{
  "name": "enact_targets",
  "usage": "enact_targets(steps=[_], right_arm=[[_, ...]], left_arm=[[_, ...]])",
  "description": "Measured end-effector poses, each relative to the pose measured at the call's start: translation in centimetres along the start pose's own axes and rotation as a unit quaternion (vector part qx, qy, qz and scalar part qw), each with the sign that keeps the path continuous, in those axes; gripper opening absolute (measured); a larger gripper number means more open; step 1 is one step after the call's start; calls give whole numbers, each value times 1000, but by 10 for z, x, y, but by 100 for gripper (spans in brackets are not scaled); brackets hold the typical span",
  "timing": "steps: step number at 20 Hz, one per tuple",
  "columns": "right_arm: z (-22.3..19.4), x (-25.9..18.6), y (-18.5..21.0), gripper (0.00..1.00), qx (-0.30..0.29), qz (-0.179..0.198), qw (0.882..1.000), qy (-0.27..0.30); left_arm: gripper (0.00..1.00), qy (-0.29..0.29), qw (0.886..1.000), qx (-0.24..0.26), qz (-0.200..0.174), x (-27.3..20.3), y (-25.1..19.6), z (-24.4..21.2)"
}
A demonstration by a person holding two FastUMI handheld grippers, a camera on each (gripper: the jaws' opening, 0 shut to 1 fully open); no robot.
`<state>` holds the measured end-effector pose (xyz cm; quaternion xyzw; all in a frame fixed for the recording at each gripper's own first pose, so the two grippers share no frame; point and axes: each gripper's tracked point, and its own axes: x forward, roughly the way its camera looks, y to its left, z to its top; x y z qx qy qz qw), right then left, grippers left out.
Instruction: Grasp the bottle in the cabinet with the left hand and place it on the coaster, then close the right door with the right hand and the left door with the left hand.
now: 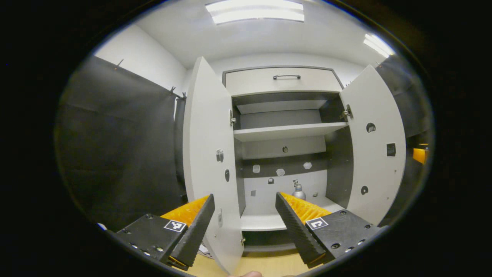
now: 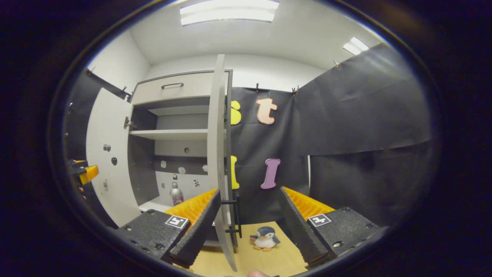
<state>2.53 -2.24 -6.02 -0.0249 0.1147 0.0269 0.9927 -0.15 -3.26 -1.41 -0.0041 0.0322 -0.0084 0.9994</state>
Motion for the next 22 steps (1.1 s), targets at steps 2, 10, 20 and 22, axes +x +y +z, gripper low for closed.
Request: enact_targets(steps=[2, 10, 20, 22], right_arm=[[1, 1, 1, 98, -7, 1, 1000, -4], [4, 3, 0, 98, -13, -2, 1000, -20], [-1, 11, 13, 95, 8, 33, 999, -29], [-2, 13, 15, 98, 13, 37, 999, -29]], left_arm=[[98, 0, 1000, -7, -5, 6, -4, 0], [98, -3, 1000, -15, -16, 25, -19, -7], [100, -5, 998, -52, -31, 51, -49, -26], [96, -6, 998, -55, -33, 61, -57, -30]])
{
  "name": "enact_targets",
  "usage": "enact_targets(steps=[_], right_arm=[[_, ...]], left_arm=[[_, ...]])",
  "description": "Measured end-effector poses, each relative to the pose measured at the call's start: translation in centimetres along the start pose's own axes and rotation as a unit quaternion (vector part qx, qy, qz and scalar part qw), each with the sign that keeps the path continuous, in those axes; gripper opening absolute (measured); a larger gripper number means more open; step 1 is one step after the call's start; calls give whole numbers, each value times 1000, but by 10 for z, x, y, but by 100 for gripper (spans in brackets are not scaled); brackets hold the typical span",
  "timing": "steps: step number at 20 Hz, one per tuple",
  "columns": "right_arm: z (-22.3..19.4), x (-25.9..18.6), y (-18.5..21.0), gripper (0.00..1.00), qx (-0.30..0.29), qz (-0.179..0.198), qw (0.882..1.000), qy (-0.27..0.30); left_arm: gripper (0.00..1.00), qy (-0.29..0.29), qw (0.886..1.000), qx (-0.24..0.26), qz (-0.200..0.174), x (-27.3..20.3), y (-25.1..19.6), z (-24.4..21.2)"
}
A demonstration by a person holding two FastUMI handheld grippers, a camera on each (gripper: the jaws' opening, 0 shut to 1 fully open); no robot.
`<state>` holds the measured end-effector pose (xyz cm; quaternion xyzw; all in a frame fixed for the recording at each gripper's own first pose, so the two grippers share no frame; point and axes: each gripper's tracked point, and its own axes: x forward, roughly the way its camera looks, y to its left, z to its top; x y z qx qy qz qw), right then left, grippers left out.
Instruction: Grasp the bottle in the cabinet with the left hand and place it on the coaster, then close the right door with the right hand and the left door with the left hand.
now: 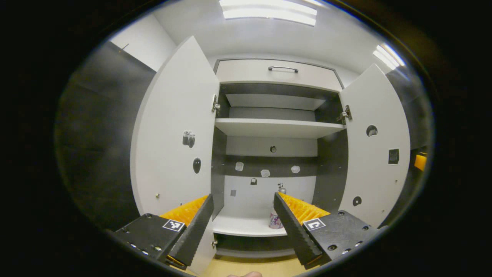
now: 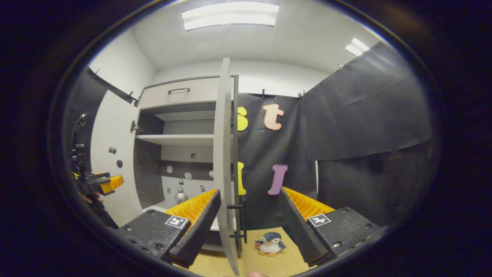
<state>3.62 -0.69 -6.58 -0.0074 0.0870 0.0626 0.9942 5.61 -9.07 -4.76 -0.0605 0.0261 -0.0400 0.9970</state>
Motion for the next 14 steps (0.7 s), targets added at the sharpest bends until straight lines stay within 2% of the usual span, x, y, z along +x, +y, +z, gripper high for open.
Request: enact_targets(steps=[1, 4, 5, 7, 8, 9, 10, 11, 12, 13, 14], right_arm=[[-2, 2, 0, 98, 1, 0, 1000, 2], [-11, 3, -2, 98, -1, 0, 1000, 16], [-11, 4, -3, 95, -2, -2, 1000, 17], [-11, 2, -6, 98, -3, -7, 1000, 17], [-13, 2, -7, 95, -2, -11, 1000, 18], [-15, 1, -8, 95, -3, -14, 1000, 19], [-15, 1, -9, 95, -4, -19, 1000, 18], [-14, -1, -12, 98, -5, -24, 1000, 16], [-16, -2, -15, 95, -10, -31, 999, 19], [-17, -6, -19, 98, -15, -38, 999, 21], [-20, -9, -23, 95, -18, -46, 999, 21]], left_arm=[[100, 1, 1000, -1, -1, 5, -3, -3], [100, 7, 1000, -1, -5, 20, -13, -15], [100, 5, 1000, 2, -8, 25, -17, -16], [100, 4, 1000, 9, -15, 35, -24, -23], [100, 5, 1000, 12, -16, 41, -27, -27], [96, 8, 1000, 14, -20, 47, -31, -31], [100, 13, 1000, 15, -23, 53, -34, -37], [100, 18, 999, 16, -25, 60, -36, -43], [100, 24, 999, 16, -28, 66, -40, -49], [100, 26, 999, 17, -31, 74, -42, -54], [96, 31, 999, 20, -32, 80, -44, -60]])
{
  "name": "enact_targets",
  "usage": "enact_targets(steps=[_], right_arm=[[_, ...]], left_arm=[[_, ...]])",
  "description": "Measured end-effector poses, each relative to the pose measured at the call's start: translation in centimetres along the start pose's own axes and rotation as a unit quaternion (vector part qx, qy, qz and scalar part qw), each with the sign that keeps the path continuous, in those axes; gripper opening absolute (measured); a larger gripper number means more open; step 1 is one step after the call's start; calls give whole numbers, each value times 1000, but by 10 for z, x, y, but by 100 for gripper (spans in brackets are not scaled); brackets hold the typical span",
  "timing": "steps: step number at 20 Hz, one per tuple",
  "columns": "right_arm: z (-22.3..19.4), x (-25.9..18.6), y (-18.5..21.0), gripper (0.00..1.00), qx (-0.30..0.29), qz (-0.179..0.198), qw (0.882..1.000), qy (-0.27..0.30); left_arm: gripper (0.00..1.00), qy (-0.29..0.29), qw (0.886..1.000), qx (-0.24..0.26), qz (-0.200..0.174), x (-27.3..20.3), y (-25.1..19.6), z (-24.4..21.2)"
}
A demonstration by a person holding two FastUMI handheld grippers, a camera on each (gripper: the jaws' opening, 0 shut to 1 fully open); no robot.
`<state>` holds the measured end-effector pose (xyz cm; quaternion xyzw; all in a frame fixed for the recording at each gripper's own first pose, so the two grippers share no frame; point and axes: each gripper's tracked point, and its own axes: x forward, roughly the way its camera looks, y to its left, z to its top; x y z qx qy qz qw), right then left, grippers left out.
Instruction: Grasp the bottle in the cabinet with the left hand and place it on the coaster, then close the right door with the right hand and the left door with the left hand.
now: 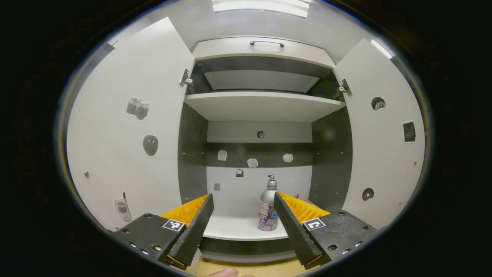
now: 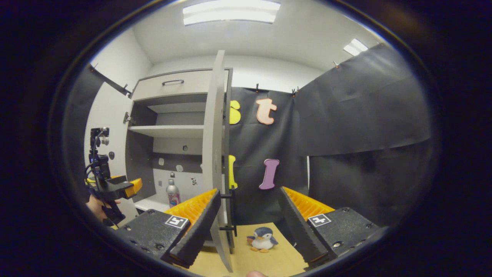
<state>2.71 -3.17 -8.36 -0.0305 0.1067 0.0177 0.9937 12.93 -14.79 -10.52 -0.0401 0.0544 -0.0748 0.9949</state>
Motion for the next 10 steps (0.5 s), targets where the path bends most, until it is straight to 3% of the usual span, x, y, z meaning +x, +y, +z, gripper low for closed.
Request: enact_targets(steps=[1, 2, 3, 4, 5, 10], right_arm=[[-1, -2, -5, 98, 0, -9, 1000, -1], [-3, -4, -11, 95, 1, -19, 1000, 1], [-4, -8, -16, 95, 2, -30, 1000, 3], [-6, -12, -20, 95, 3, -40, 999, 3], [-6, -15, -26, 95, 3, -51, 999, 3], [-7, -34, -49, 99, 1, -98, 995, 5]], left_arm=[[100, 6, 1000, 2, -2, 8, -3, -7], [100, 13, 1000, 2, -6, 15, -6, -14], [96, 20, 1000, -1, -12, 24, -9, -22], [100, 26, 999, -7, -22, 32, -14, -29], [96, 34, 999, -11, -32, 39, -21, -36], [96, 41, 997, -12, -57, 73, -45, -57]])
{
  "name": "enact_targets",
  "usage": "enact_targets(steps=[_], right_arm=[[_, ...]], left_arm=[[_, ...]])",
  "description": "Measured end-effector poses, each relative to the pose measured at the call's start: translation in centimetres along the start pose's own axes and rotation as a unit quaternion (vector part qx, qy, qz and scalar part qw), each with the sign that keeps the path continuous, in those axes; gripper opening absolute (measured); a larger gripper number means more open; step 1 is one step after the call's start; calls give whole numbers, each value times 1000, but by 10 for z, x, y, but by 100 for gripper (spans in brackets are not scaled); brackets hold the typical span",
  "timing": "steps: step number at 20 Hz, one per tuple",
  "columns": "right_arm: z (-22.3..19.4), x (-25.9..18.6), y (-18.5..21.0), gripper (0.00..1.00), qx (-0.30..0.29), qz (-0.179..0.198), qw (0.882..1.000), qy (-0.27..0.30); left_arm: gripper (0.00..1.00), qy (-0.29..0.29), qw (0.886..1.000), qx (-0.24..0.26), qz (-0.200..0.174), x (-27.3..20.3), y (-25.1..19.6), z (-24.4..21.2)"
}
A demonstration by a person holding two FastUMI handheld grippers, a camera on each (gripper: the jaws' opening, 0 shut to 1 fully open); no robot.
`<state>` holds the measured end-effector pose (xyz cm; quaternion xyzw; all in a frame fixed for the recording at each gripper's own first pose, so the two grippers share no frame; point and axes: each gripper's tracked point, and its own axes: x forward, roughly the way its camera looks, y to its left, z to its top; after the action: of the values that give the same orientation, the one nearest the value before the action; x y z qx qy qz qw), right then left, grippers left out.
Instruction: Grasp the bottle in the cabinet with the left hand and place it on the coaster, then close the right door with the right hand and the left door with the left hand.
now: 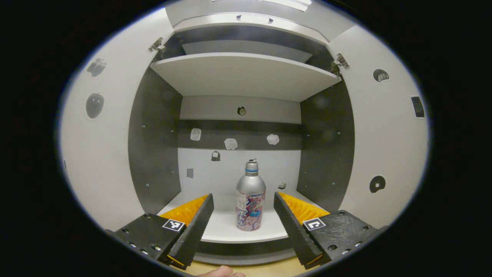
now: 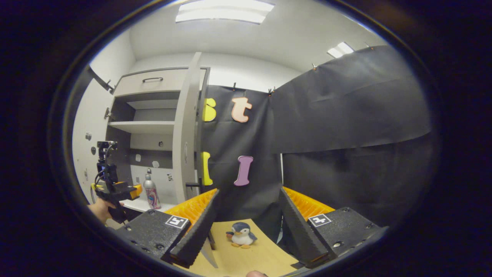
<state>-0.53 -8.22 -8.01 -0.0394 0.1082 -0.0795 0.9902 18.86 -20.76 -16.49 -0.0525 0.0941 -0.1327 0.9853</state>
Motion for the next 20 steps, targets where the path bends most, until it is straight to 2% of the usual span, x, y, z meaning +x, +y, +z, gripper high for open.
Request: enact_targets(steps=[1, 2, 4, 5, 7, 8, 9, 11, 12, 13, 14, 18, 20], right_arm=[[1, -3, -3, 95, 0, -7, 1000, 0], [0, -4, -6, 98, 0, -15, 1000, 0], [0, -7, -14, 98, -1, -28, 1000, 1], [0, -9, -17, 95, -2, -34, 999, 3], [-1, -12, -21, 95, -3, -44, 999, 8], [-2, -11, -21, 95, -3, -46, 999, 9], [-1, -12, -22, 95, -3, -49, 999, 9], [-2, -14, -26, 95, -5, -54, 998, 9], [-3, -16, -28, 98, -6, -58, 998, 10], [-4, -17, -30, 95, -6, -61, 998, 11], [-4, -18, -33, 98, -6, -65, 998, 13], [-7, -19, -39, 95, -3, -72, 997, 20], [-9, -20, -40, 95, -4, -72, 997, 23]], left_arm=[[100, 3, 1000, -2, 1, 8, -1, -4], [100, 6, 1000, -7, -2, 15, -2, -9], [100, 10, 1000, -14, -7, 29, -6, -15], [96, 10, 1000, -13, -4, 35, -5, -17], [95, 21, 1000, -8, -3, 50, -5, -26], [100, 24, 1000, -5, -3, 56, -5, -30], [96, 25, 1000, -2, 1, 62, -4, -32], [96, 32, 999, 4, 0, 75, -4, -41], [96, 37, 999, 4, -2, 81, -6, -45], [95, 40, 999, 6, -2, 87, -6, -48], [95, 44, 999, 8, -3, 93, -7, -51], [95, 43, 999, 19, 4, 109, -6, -57], [90, 39, 999, 16, 1, 109, -9, -56]])
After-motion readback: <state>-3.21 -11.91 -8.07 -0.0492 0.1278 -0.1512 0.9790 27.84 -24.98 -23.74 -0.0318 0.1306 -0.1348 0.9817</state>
